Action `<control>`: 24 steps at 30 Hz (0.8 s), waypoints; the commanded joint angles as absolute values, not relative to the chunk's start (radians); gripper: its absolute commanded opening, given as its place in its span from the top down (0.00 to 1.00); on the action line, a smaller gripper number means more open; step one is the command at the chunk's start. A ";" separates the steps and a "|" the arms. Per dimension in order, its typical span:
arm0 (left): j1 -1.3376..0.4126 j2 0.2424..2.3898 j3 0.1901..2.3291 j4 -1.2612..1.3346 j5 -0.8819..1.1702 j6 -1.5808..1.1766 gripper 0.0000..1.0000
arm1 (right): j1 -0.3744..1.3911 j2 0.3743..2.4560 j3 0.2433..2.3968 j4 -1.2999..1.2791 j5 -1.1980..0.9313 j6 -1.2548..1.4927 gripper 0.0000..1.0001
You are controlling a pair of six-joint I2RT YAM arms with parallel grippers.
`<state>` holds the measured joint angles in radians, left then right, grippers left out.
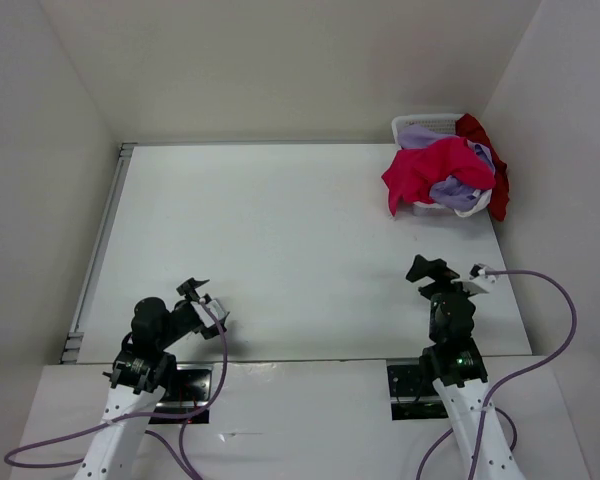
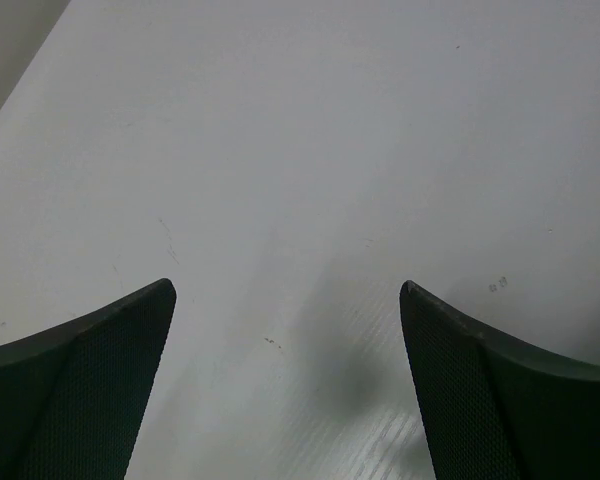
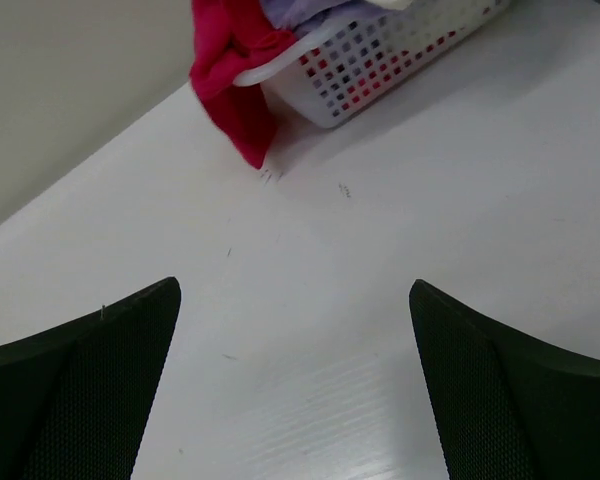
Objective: Fold and stack the t-shirts
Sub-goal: Grab crumpled tshirt from bin with the right arm
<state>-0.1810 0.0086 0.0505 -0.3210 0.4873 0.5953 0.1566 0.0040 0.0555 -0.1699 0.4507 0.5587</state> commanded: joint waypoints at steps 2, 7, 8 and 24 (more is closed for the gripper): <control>-0.183 -0.112 0.051 -0.330 0.515 0.578 0.01 | 0.155 -0.074 -0.005 -0.042 0.199 0.334 0.00; -0.183 -0.112 0.051 -0.318 0.525 0.597 0.01 | 0.164 -0.074 0.021 0.035 -0.259 -0.009 0.00; -0.183 -0.112 0.042 -0.305 0.525 0.597 0.01 | 0.164 -0.074 0.021 0.060 -0.270 -0.020 0.00; -0.183 -0.112 0.052 -0.173 0.568 1.431 0.01 | 0.164 -0.074 0.186 -0.388 0.133 1.757 0.00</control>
<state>-0.1814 0.0086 0.0502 -0.3069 0.5739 1.1027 0.1612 0.0036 0.1898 -0.2409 0.2058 1.2770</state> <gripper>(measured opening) 0.993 0.997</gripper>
